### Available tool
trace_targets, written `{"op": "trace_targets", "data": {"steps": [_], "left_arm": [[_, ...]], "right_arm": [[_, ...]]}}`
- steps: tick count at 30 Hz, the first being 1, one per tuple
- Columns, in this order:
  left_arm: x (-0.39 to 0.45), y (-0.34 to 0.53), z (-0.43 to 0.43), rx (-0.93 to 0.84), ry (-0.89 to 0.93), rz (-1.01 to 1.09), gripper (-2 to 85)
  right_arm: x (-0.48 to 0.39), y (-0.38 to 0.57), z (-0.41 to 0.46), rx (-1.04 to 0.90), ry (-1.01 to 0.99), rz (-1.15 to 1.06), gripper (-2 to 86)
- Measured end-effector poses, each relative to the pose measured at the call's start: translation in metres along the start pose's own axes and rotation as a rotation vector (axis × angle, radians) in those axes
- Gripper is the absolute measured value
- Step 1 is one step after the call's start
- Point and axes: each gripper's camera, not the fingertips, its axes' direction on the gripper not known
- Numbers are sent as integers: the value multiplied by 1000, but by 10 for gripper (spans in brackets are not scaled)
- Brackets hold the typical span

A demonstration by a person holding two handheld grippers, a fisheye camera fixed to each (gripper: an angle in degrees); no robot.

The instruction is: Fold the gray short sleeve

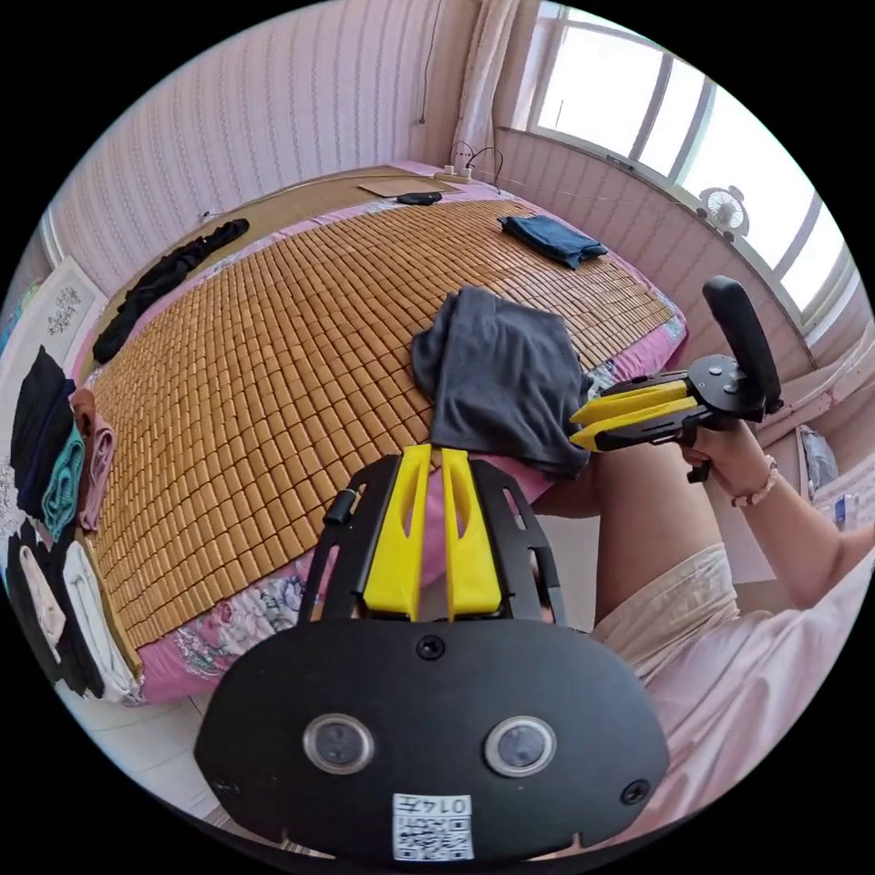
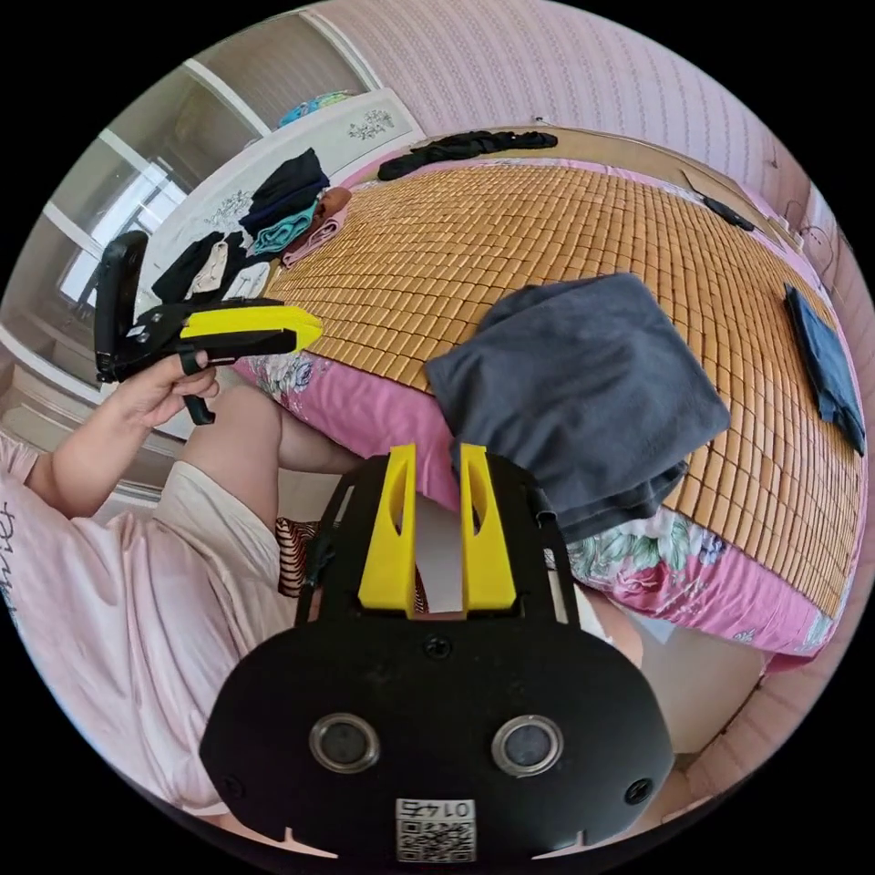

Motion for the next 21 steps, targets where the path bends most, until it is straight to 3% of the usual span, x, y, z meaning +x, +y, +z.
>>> {"op": "trace_targets", "data": {"steps": [4, 12, 14, 16, 21], "left_arm": [[-1, 2, -37, 41, -131, 23, 43], [-18, 8, -62, 52, -121, 25, 47], [-22, 9, -63, 43, -100, 17, 48], [-26, 10, -62, 30, -91, 22, 52], [-38, 20, -53, -8, -57, 8, 60]], "right_arm": [[-25, -49, 34, -76, 23, -78, 110], [-30, -96, 103, -218, 113, -24, 113], [-26, -96, 115, -239, 158, -4, 96], [-23, -95, 114, -213, 239, -6, 16], [-1, -80, 83, -145, 136, 52, 0]]}}
